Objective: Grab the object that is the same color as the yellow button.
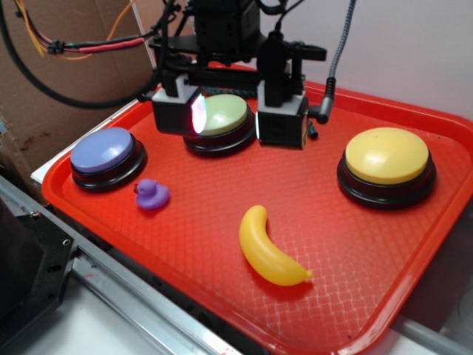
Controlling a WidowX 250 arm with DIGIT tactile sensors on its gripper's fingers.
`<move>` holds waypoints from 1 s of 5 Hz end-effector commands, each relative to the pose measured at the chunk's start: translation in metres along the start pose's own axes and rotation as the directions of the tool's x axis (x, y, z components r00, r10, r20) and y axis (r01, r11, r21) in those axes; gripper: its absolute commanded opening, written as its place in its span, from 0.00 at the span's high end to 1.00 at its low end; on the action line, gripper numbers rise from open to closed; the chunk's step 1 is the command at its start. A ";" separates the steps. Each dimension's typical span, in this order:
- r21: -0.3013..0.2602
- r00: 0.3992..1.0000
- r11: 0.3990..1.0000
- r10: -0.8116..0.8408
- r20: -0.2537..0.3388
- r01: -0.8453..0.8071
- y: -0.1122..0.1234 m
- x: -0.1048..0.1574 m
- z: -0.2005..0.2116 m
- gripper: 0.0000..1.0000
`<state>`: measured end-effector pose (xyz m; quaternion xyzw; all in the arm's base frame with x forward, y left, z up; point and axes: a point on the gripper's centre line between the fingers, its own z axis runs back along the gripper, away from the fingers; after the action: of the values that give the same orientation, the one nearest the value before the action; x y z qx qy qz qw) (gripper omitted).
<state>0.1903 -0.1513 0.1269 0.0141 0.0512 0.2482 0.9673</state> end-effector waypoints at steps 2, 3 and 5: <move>-0.039 1.000 0.999 0.001 0.021 0.000 -0.004 0.000 0.013 0.00; -0.055 0.964 0.967 0.254 0.085 -0.250 -0.002 0.005 0.020 0.00; 0.008 0.827 0.828 0.561 -0.033 -0.561 -0.016 0.016 -0.027 0.00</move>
<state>0.2077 -0.1565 0.0869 0.0351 0.0668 0.5098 0.8570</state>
